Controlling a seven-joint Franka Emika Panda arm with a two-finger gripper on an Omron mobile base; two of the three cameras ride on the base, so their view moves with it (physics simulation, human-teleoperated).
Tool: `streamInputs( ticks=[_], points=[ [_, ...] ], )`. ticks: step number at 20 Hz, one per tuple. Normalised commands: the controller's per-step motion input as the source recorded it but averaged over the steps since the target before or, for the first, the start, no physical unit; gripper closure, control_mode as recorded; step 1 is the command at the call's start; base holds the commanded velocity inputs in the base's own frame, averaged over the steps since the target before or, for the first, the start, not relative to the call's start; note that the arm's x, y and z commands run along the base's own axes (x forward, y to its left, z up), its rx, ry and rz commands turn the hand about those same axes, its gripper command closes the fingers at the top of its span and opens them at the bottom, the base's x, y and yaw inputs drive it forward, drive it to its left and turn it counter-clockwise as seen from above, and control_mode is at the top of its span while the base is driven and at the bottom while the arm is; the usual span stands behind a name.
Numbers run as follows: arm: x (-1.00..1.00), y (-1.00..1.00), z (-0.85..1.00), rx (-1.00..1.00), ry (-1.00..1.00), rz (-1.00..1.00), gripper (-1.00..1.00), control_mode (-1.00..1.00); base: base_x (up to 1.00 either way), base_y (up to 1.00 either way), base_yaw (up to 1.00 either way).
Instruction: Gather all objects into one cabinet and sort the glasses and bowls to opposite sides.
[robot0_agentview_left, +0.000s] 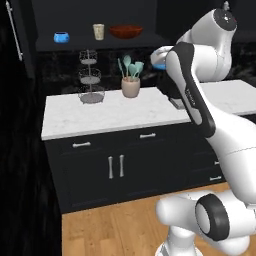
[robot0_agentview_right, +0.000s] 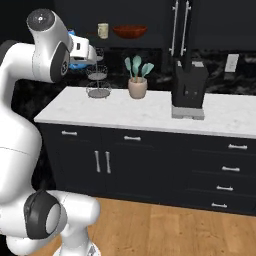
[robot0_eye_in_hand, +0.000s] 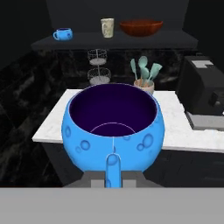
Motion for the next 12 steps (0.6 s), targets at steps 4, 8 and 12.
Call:
streamInputs(
  ticks=[4,8,12],
  points=[
    [0.00,0.00,0.00,0.00,0.00,0.00,1.00,1.00,0.48,0.54,0.03],
    [0.00,0.00,0.00,0.00,0.00,0.00,1.00,1.00,0.06,0.12,0.00],
    [0.00,0.00,0.00,0.00,0.00,0.00,1.00,1.00,0.26,-0.06,0.00]
  ],
)
